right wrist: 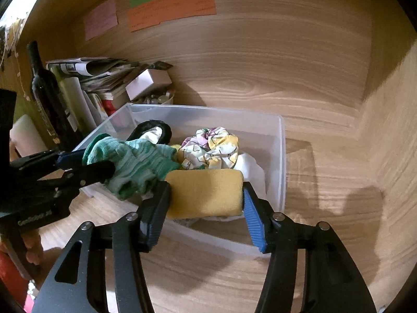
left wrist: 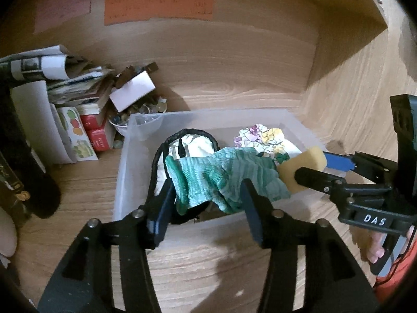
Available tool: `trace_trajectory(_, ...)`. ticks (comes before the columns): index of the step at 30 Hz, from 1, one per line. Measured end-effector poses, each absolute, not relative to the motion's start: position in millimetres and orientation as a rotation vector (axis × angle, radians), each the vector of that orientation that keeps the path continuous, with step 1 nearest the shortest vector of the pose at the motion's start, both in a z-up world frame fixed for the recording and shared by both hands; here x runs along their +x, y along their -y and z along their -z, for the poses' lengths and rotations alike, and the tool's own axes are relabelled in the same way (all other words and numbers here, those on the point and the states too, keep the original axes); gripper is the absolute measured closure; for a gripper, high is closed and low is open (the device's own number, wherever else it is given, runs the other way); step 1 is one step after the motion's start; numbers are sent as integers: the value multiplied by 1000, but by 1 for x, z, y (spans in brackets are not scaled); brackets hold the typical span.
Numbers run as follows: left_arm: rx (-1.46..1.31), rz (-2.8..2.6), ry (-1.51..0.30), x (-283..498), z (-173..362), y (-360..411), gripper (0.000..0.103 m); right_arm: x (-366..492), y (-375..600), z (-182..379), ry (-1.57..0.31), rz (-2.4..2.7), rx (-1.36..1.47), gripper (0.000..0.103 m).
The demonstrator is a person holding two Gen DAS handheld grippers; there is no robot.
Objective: Organize soft objects
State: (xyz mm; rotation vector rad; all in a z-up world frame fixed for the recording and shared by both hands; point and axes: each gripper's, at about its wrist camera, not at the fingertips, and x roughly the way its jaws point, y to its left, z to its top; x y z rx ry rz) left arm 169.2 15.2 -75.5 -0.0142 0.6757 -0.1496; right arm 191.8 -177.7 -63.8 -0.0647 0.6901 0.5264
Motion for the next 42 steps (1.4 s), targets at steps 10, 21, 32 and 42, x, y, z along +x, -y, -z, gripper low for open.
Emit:
trace_trajectory(10,-13,148,-597,133,49,-19,45,166,195,44,-646,-516,-42,33)
trace_trajectory(21,-11,165,-382,65,-6,-8,30,102,209,-16,-413,-537,-21,22)
trace_trajectory(32,-47,133,-258,24,-23,-6,0,58,206,-36,-237,-498,-30,0)
trace_trajectory(42,-49,115,-251,17,-22,-7,0,49,210,-37,-237,-503,-9,0)
